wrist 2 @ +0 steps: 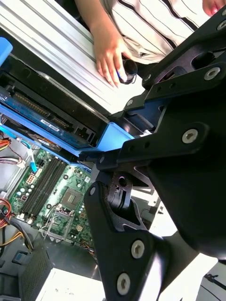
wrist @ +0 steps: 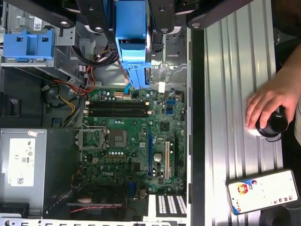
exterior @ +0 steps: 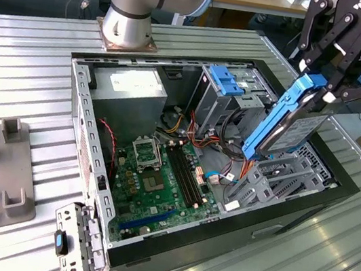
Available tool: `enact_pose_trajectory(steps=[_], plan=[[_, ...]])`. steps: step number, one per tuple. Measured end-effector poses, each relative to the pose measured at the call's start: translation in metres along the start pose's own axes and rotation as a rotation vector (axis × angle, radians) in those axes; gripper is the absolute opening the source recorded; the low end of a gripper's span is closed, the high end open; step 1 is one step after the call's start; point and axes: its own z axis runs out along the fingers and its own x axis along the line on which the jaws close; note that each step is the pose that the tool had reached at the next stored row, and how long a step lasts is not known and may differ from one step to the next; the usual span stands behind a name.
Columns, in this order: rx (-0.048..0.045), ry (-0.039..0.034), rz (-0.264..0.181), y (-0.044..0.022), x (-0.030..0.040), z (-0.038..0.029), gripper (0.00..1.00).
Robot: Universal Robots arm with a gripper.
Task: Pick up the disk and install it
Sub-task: 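Pick up the disk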
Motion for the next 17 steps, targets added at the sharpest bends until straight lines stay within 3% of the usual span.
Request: enact_pose_trajectory(steps=[4, 11, 17], plan=[[0.0000, -0.0002, 0.000, -0.0163, -0.0005, 0.0015, 0.37], [0.0000, 0.0000, 0.000, -0.0392, -0.0013, 0.0027, 0.37], [-0.0005, -0.0004, 0.000, -0.0423, 0.0119, 0.0043, 0.37]])
